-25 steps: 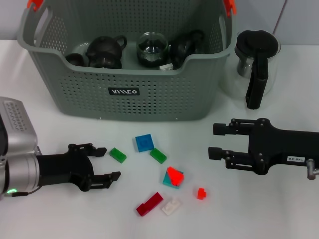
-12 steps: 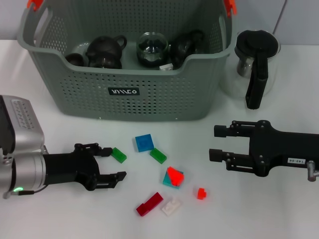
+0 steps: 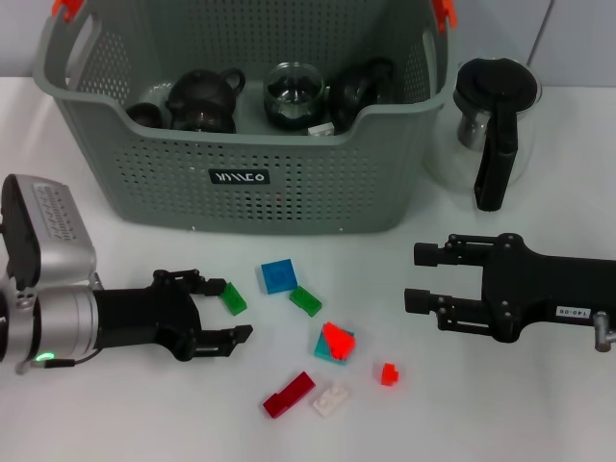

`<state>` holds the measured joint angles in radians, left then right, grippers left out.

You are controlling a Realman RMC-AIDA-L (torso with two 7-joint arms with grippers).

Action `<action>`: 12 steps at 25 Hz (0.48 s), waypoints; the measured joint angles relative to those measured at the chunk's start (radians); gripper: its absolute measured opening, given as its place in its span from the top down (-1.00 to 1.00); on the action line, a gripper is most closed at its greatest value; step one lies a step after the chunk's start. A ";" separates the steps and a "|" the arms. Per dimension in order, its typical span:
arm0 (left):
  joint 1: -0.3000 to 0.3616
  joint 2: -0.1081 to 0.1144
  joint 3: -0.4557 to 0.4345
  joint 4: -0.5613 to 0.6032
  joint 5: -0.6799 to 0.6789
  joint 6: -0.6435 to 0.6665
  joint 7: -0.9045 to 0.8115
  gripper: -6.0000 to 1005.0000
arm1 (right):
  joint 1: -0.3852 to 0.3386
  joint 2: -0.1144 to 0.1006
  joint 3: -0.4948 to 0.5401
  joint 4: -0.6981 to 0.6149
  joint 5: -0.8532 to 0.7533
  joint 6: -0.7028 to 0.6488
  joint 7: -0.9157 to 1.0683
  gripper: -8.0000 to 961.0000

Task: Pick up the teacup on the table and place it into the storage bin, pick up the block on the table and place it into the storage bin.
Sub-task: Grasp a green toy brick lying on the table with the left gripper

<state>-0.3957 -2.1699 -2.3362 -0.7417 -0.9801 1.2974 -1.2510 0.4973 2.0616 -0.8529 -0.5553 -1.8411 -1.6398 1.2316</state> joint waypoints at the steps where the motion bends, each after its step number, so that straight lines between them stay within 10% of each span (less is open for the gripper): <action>1: -0.004 0.000 0.000 0.004 0.000 -0.002 0.001 -0.47 | 0.000 0.000 0.000 0.000 0.000 0.000 0.000 -0.35; 12: -0.021 0.001 0.004 0.000 -0.007 -0.014 0.012 -0.46 | -0.003 0.000 0.000 0.000 0.001 0.000 0.000 -0.35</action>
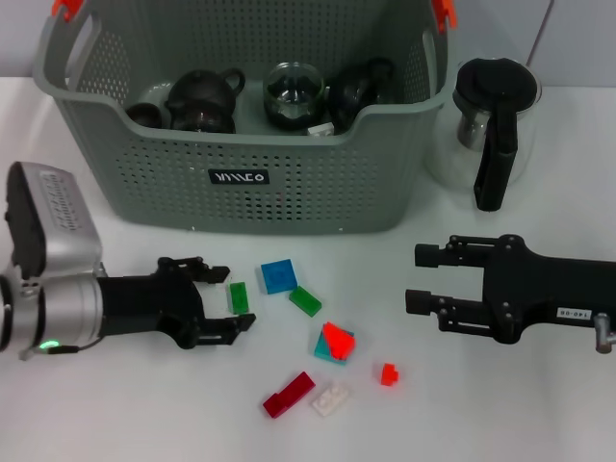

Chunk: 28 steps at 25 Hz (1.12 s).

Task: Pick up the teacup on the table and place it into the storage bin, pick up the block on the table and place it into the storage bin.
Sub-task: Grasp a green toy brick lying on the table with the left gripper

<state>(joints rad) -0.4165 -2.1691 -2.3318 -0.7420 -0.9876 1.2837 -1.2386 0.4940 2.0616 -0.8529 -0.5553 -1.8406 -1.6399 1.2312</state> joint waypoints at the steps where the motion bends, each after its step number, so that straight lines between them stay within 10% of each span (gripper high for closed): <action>1: 0.005 0.000 0.000 -0.009 -0.004 0.006 0.010 -0.46 | -0.001 0.000 0.000 0.000 0.000 0.000 0.000 -0.35; 28: -0.068 0.004 0.060 0.059 0.027 -0.090 0.051 -0.43 | -0.002 0.002 0.000 0.000 0.000 0.002 -0.004 -0.35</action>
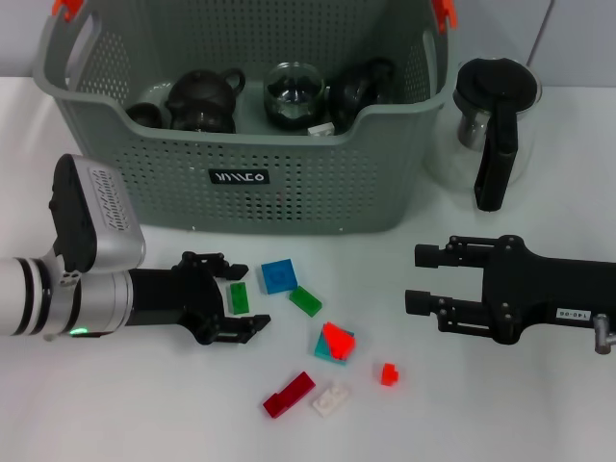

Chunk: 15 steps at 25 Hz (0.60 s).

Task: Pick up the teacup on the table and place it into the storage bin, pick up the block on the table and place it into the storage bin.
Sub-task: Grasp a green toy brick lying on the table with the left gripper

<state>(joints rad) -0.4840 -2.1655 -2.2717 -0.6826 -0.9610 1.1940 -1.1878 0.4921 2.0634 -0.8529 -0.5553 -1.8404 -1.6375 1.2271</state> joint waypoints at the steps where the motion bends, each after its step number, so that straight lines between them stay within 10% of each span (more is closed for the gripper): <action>1: 0.000 0.000 0.000 0.000 0.002 0.000 -0.003 -0.43 | 0.000 0.000 0.000 0.000 0.000 0.000 0.000 -0.35; 15: 0.006 0.001 -0.001 -0.010 0.018 0.010 -0.045 -0.38 | -0.001 -0.002 0.000 0.000 0.002 0.001 0.001 -0.35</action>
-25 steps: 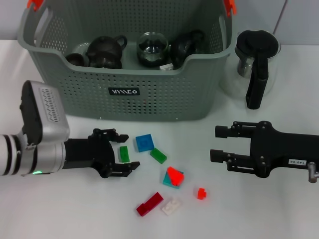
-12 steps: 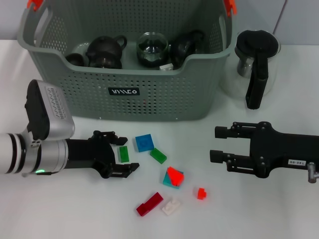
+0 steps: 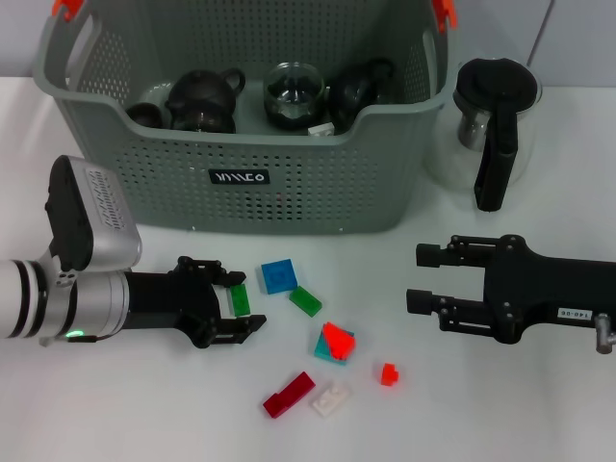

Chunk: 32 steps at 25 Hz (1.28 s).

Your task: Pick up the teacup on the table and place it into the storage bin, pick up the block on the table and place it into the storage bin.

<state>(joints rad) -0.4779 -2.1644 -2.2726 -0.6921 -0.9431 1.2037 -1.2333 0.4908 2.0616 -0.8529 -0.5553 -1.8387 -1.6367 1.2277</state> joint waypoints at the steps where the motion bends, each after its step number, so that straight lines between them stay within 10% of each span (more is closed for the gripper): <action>1: 0.000 0.000 0.000 0.000 0.001 0.000 -0.003 -0.37 | 0.000 0.000 0.000 0.000 0.000 0.000 0.000 -0.35; 21: -0.004 0.020 -0.014 -0.046 0.011 0.059 -0.126 0.15 | 0.009 -0.001 0.000 0.000 0.001 0.003 0.003 -0.35; 27: 0.011 0.039 -0.217 -0.225 -0.049 0.458 -0.146 0.16 | 0.008 -0.002 0.000 0.000 0.003 0.001 0.003 -0.35; 32: -0.043 0.096 -0.406 -0.359 -0.248 0.733 -0.258 0.16 | 0.009 -0.002 0.000 0.000 0.002 0.001 0.004 -0.35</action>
<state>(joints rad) -0.5213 -2.0680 -2.6785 -1.0516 -1.1911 1.9371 -1.4910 0.4999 2.0600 -0.8526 -0.5553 -1.8365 -1.6355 1.2313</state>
